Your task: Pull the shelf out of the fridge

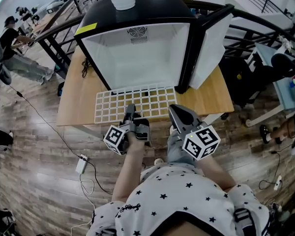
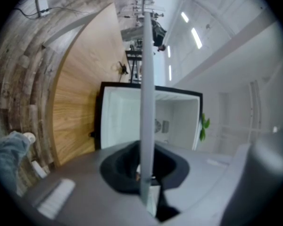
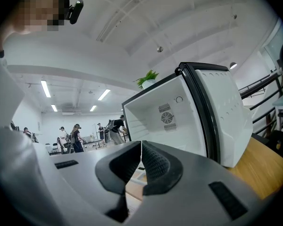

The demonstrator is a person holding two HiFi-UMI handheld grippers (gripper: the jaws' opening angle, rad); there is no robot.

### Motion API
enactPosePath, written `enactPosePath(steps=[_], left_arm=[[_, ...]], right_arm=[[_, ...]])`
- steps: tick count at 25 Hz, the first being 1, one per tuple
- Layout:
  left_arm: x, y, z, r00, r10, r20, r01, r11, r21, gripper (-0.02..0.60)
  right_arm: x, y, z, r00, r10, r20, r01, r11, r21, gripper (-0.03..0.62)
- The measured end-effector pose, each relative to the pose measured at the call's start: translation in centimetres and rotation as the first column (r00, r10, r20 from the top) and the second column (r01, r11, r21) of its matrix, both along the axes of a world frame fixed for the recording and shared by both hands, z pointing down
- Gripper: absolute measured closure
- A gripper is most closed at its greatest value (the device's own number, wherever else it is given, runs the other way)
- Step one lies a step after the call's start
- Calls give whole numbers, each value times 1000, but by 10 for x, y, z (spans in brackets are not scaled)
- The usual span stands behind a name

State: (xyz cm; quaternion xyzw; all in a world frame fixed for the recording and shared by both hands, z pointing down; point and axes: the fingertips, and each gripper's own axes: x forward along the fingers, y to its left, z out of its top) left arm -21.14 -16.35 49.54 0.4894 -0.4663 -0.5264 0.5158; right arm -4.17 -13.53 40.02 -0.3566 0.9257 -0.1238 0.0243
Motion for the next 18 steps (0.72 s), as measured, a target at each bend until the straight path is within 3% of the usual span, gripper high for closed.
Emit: enactPosePath(steps=[18], left_arm=[[-10,14,-4,1000,13,22,-14,1000,20,551]], right_arm=[[-4,2,-5,1000,-6,9,6,1000,11,572]])
